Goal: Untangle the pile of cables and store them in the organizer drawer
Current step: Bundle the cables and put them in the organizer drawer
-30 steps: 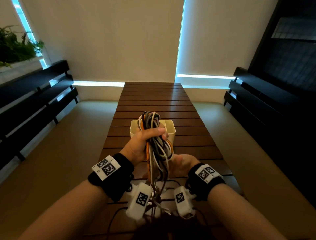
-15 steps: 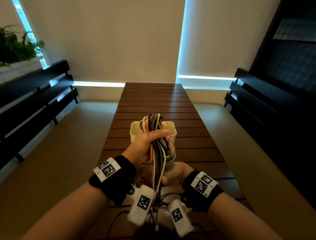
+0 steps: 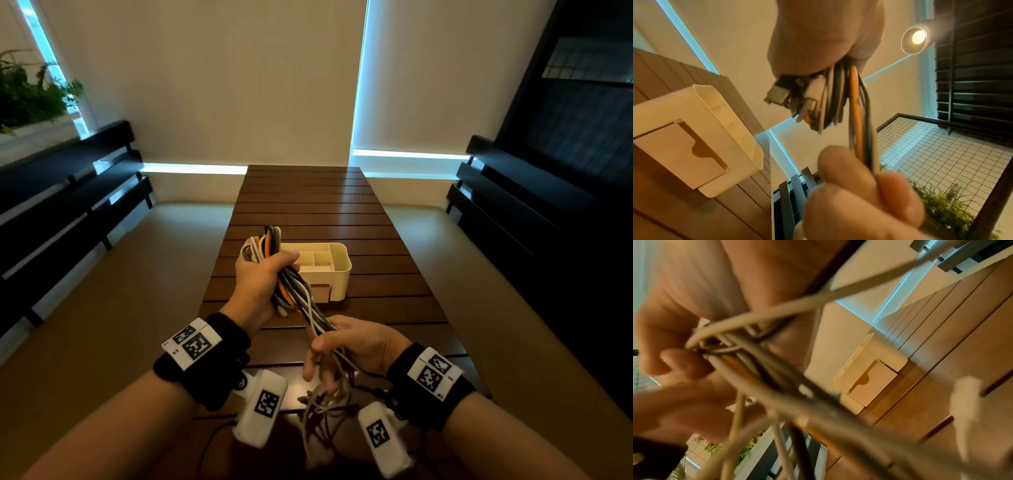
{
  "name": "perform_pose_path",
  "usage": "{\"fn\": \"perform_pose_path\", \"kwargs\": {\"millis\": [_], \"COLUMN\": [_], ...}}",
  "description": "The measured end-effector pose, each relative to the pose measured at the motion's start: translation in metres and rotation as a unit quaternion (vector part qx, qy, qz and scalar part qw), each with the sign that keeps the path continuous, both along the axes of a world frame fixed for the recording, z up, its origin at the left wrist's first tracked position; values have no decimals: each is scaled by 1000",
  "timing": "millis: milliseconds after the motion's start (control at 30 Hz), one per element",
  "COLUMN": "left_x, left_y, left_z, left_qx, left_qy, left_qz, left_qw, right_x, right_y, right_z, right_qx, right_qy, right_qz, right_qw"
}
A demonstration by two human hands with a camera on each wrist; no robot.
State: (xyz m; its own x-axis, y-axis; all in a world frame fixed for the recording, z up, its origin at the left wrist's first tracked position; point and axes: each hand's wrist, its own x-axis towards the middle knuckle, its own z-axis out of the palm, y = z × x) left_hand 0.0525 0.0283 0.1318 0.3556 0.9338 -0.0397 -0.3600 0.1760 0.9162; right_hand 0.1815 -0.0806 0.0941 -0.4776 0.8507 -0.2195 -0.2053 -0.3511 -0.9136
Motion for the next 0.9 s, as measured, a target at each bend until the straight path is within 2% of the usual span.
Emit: {"fn": "perform_pose_path", "kwargs": {"millis": [67,167,233,367,467,500,567,600,667,767,833,900], "left_x": [0,0,-2,-9,-11,-11,-10,-10,-10,-8,-7,-6], "left_y": [0,3,7,15,16,18,21,21,19,19,19,18], "left_z": [-2,-5,-6,-11,-10,-10,-9,-8,-3,0,5,9], "left_qx": [5,-12,-35,-60,-57,-56,-54,-52,-48,-34,-27,-16], "left_qy": [9,15,8,-11,-9,-6,-8,-12,-26,-34,-41,-51], "left_qz": [27,68,80,77,61,66,85,93,100,118,112,98], "left_qw": [1000,998,996,995,996,996,995,994,994,992,993,994], "right_x": [1,1,1,8,14,13,9,7,0,-12,-16,-16], "right_y": [-1,-1,-1,-4,-9,-12,-18,-19,-18,-14,-14,-14], "right_z": [1,5,6,10,7,5,5,3,1,-4,-2,1], "right_qx": [-6,-5,26,13,52,71,120,146,196,260,269,242], "right_qy": [-31,-102,-106,79,107,80,-51,-124,-205,-287,-325,-300], "right_qz": [-12,-110,-175,-206,-198,-196,-186,-177,-175,-223,-263,-295], "right_qw": [999,989,978,975,973,975,974,965,943,895,868,874]}}
